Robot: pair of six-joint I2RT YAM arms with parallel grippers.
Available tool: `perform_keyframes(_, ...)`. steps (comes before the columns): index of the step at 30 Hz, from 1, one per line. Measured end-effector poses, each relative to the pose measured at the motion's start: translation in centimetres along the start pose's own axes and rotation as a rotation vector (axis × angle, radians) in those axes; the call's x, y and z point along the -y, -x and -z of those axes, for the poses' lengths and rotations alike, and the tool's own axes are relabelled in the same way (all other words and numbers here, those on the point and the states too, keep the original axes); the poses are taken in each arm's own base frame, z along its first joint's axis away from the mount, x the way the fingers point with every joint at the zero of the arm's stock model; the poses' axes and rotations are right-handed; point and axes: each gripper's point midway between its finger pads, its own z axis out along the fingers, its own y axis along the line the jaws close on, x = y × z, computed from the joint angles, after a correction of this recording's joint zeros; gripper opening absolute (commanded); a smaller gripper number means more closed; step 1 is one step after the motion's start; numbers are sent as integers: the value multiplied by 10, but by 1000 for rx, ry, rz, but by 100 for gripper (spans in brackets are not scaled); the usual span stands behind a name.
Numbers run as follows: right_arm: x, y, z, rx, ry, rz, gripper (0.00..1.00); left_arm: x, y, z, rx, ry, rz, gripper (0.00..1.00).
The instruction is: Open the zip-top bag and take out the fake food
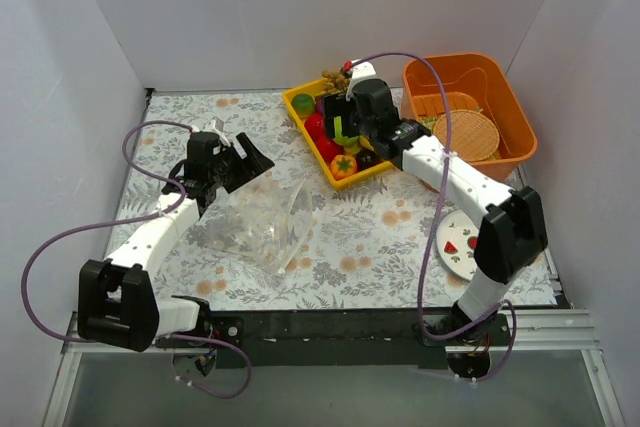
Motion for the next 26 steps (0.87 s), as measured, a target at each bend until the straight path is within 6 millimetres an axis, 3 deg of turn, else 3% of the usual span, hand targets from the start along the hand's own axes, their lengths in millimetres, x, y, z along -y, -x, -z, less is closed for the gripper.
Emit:
perform_keyframes(2,-13,-1,25,10,44,-22,98,2,-3,8,2,-11,3,98)
perform_keyframes(6,-30,-20,77,3,142,-69,98,10,-4,25,10,-42,-1,98)
perform_keyframes(10,-22,-50,122,-9,183,-123,98,19,-6,40,11,-81,-10,98)
perform_keyframes(16,-10,-92,172,-16,217,-200,98,19,-19,57,0,-105,1,98)
perform_keyframes(21,-4,-114,196,-1,238,-254,98,16,-20,69,25,-94,13,98)
perform_keyframes(26,-1,-127,200,-25,230,-275,98,18,-17,76,49,-96,8,98)
